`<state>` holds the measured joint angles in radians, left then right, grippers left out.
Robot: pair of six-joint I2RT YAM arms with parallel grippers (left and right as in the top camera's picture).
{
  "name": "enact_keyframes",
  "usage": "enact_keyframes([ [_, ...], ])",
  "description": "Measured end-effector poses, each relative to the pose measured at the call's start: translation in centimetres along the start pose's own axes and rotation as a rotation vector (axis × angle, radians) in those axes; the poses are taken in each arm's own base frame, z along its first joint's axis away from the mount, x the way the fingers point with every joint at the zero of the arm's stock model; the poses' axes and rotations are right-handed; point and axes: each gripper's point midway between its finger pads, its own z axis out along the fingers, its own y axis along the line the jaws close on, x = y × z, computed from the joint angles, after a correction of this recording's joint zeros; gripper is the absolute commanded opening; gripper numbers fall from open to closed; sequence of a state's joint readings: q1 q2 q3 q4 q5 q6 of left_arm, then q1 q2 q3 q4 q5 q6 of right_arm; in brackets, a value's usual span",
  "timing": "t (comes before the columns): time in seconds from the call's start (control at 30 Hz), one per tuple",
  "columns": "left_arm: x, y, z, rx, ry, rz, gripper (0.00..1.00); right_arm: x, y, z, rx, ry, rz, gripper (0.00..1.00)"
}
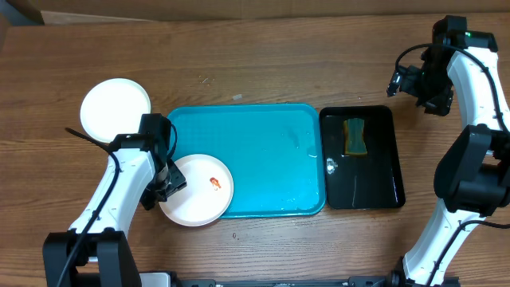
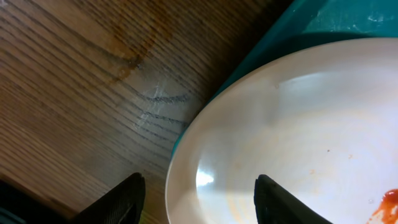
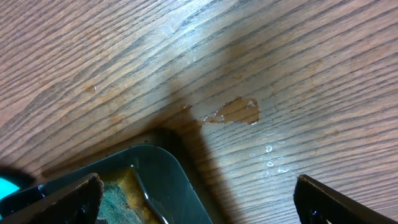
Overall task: Clean dirty plates on tray and stack at the side
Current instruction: 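Move the left gripper to the sauce-smeared white plate and grasp its rim, then slide the sauce-smeared plate up onto the teal tray with the left gripper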
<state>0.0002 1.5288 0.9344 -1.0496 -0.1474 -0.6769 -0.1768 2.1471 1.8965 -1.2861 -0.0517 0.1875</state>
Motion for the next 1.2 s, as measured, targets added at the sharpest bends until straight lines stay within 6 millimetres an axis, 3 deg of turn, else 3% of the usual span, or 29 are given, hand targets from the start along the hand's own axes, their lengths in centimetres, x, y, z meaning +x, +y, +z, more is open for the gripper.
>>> enact_keyframes([
  [0.67, -0.6, -0.1, 0.6, -0.002, -0.033, 0.003, 0.53, 0.0, 0.0, 0.0, -0.001, -0.001, 0.0, 1.0],
  [0.93, 0.5, 0.5, 2.4, -0.021, -0.016, 0.007, 0.5, 0.0, 0.0, 0.0, 0.0, 0.0, 0.0, 1.0],
  [1.07, 0.5, 0.5, 2.6, -0.024, -0.018, 0.013, 0.32, 0.0, 0.0, 0.0, -0.001, 0.0, 0.0, 1.0],
  [1.2, 0.4, 0.5, 2.6, -0.022, -0.02, 0.024, 0.21, 0.0, 0.0, 0.0, 0.0, 0.0, 0.0, 1.0],
])
